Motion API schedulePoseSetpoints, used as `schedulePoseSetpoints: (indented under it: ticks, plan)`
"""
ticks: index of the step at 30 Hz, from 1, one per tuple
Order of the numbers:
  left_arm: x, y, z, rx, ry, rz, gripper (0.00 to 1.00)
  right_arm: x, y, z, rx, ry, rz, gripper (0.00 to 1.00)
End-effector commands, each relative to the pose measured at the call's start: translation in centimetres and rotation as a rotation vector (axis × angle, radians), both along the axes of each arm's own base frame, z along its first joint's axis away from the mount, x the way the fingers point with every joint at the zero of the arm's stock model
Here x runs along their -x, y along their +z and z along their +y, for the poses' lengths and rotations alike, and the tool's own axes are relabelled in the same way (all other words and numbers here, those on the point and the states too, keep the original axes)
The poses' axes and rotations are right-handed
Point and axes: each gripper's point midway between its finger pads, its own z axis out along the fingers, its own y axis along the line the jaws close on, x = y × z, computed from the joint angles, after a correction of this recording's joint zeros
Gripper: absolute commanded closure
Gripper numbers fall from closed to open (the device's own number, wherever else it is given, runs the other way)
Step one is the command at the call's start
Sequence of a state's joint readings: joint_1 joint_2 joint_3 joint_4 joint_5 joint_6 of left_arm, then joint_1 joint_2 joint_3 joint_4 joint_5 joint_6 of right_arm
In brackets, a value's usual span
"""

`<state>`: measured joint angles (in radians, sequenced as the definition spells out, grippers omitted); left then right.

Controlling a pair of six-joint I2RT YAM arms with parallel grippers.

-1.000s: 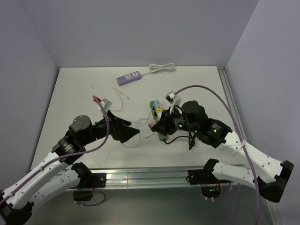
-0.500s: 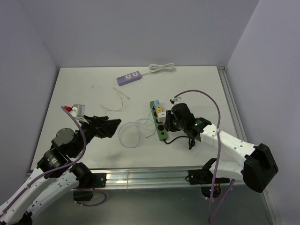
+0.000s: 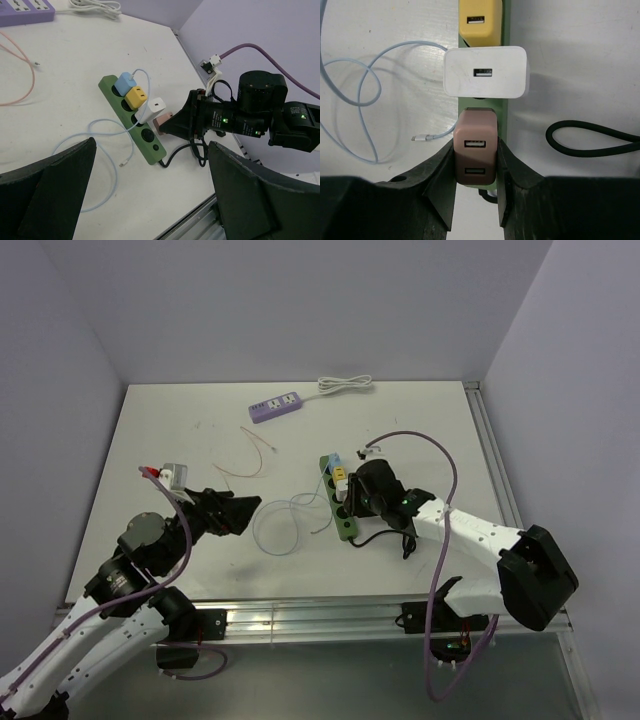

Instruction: Insert the plug

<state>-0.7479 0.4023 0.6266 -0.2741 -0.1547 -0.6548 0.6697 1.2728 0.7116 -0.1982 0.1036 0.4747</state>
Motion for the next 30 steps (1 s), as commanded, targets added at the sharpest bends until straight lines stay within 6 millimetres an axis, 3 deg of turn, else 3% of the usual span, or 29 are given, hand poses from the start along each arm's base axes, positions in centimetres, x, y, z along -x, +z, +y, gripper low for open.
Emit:
schedulePoseSetpoints:
  ticks: [1,30]
  plan:
    - [-0.2,1.5,-0.3,0.023,-0.007,-0.038,0.01,-1.1,0.1,0.5,-0.024,-0.032,-0.036,1.0]
    - [-0.4,0.9,-1.0,0.012,-0.027,-0.016,0.01,-0.1,-1.9,0.0,0.099,-0.062,0.026,1.0]
